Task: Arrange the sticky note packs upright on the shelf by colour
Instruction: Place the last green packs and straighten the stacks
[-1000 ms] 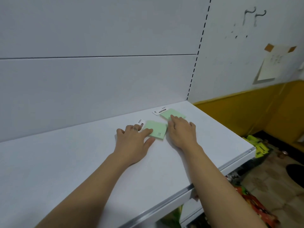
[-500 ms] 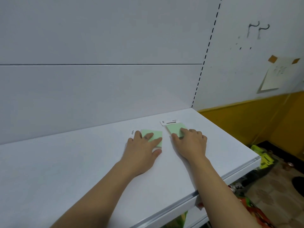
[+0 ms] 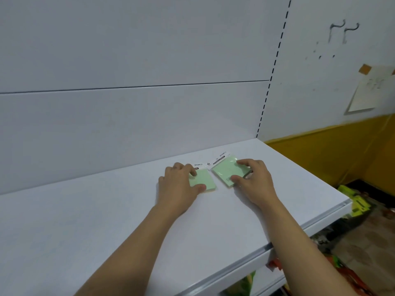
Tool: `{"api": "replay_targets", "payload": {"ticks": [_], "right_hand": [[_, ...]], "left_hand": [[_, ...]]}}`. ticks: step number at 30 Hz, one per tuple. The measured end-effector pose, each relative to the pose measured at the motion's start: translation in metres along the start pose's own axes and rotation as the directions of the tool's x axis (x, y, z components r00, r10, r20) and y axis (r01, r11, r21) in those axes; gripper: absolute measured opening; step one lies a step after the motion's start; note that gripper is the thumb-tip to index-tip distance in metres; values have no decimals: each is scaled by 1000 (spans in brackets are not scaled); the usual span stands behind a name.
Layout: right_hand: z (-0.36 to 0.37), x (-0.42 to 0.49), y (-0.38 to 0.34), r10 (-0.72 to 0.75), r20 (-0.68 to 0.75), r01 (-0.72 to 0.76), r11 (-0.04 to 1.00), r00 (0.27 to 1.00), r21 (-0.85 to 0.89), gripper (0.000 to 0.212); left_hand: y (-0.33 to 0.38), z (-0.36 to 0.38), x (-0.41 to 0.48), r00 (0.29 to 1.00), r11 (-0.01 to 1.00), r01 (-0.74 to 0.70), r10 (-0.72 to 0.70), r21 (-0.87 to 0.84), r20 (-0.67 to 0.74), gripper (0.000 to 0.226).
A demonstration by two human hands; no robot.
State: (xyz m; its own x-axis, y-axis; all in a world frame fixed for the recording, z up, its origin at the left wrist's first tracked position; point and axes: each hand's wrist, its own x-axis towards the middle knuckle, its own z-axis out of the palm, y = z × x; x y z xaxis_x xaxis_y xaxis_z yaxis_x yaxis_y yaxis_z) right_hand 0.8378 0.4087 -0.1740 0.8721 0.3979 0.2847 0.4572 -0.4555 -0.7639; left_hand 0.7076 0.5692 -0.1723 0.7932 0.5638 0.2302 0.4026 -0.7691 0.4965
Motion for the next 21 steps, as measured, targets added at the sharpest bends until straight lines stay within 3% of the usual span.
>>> {"api": "replay_targets", "payload": {"ticks": [3,5,7,12,17,19,21], "right_hand": [[-6,1,3,25,55,-29,997,998,76,68],[-9,2,5,50,110,-58,996,993,68,81],[-10,3,6,59,163,-73,994,985,81,81],[-10,5,10,18,214,-38,995,977,93,75],[-8,4,10,-26,71,16,989,997,145,60],[-7,4,9,-29,-9,30,989,1000,144,52],[-5,5,7,-38,-60,46,991,997,125,45]], "left_hand": [[-2,-5,2,988,977,127,-140,170,68,62],[-1,-7,4,981,961,145,-171,234,93,63],[0,-8,5,982,968,137,-160,212,98,59],[-5,-7,6,983,971,169,-153,-171,103,74],[-1,-7,8,979,849,197,-195,-490,56,96],[0,-6,8,975,796,209,-213,-568,61,92],[-3,-4,8,974,771,217,-215,-598,76,72]]}}
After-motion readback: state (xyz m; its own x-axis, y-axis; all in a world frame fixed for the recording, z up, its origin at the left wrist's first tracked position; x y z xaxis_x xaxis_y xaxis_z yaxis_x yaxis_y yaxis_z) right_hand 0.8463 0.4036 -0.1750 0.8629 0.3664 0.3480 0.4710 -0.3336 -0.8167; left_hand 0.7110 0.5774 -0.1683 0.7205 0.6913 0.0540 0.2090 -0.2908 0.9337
